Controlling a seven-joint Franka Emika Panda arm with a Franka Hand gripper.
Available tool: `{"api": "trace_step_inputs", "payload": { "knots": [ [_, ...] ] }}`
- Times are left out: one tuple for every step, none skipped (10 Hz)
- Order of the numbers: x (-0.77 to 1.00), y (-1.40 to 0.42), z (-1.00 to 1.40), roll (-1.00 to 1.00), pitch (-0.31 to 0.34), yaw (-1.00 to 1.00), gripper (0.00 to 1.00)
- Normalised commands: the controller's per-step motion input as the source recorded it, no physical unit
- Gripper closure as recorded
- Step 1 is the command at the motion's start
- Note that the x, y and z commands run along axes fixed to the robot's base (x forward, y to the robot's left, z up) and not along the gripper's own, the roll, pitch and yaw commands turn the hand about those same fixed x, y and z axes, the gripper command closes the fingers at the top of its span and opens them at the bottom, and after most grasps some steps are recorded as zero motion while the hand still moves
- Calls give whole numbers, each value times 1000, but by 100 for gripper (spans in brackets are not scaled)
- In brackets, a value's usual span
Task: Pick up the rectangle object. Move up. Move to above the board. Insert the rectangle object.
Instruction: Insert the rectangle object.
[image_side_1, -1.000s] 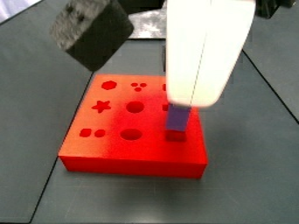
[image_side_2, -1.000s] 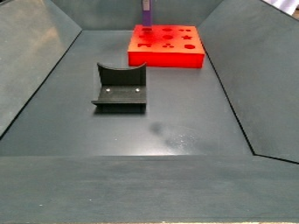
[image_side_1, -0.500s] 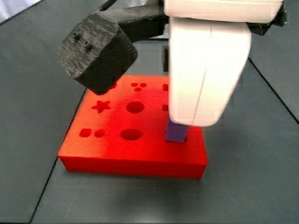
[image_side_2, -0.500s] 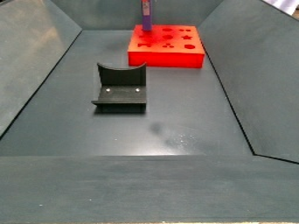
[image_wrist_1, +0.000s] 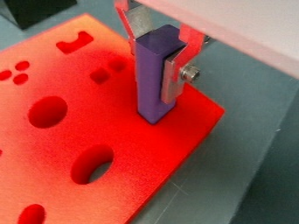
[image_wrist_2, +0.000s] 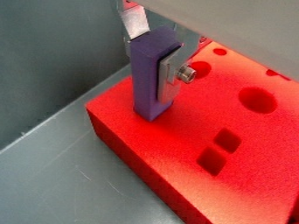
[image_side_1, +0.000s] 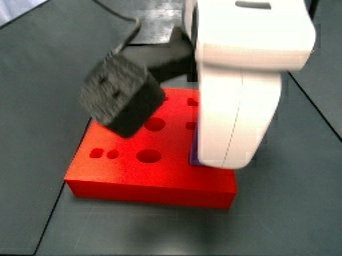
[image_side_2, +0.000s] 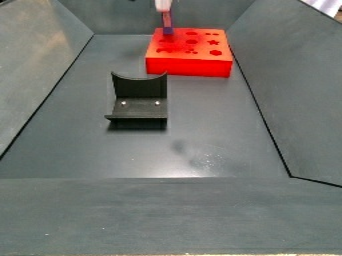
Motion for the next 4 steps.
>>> {"api": "trace_step_inputs", "payload": {
  "knots": [
    [0,-69,-489,41,-51,14,100],
    [-103,0,-437,114,-70,0,100],
    [0,0,0,0,0,-40,100],
    [0,0,0,0,0,0,100]
  ]
}}
